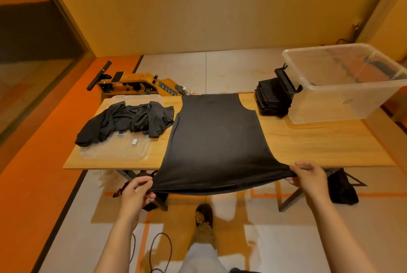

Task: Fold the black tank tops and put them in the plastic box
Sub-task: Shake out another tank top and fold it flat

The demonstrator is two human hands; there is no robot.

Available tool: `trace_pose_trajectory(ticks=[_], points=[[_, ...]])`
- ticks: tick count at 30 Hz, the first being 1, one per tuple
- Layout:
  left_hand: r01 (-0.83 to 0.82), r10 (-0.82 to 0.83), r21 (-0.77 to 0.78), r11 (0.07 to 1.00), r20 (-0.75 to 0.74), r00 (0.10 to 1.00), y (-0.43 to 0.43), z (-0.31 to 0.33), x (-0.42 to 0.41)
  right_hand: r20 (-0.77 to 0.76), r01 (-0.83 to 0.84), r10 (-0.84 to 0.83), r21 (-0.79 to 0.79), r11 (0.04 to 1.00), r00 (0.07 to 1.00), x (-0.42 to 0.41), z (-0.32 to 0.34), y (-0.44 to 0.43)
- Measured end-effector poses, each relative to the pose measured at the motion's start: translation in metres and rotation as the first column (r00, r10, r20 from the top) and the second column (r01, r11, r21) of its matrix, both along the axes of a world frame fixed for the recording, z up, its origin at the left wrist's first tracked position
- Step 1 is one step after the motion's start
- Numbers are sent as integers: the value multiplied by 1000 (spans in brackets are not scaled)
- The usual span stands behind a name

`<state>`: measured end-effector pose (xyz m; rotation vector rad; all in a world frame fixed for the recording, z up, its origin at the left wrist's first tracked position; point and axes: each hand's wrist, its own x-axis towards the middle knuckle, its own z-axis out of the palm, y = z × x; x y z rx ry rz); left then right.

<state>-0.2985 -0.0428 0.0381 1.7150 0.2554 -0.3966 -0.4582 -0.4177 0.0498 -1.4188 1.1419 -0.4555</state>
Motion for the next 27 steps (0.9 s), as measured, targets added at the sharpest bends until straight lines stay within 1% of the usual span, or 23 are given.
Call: trace_pose_trajectory(ticks=[4,6,9,11,13,16,18,21,22,24,27], points=[[113,-115,-72,991,-15,993,12,10,-5,22,-172,171,24,985,985,-17,5,-1],[165,-166,-88,982,-4,986,15,16,-1,89,-265,257,84,961,962,-24,12,-4],[191,-188,-54,980,55,981,14,23,4,185,-399,371,144,906,910,-26,24,-10],[163,-159,-36,986,103,982,12,26,6,173,-392,372,94,915,912,-23,28,-10],[121,-115,-45,992,127,985,9,28,8,172,-322,312,33,946,934,-19,31,-10],[61,-50,-62,996,164,985,5,34,11,246,-219,209,15,976,947,-19,39,-9],[55,-46,-37,998,202,978,6,37,12,267,-180,182,-32,983,946,-21,40,-9],[78,-90,56,995,251,964,10,37,13,174,-165,197,-187,968,965,-25,39,-13],[89,-111,98,991,262,959,11,37,14,171,-164,201,-206,965,965,-26,41,-14],[102,-133,128,987,271,953,12,39,14,206,-199,241,-207,958,948,-30,45,-14],[125,-146,95,988,276,950,7,43,7,241,-242,284,-190,952,928,-36,47,-13]])
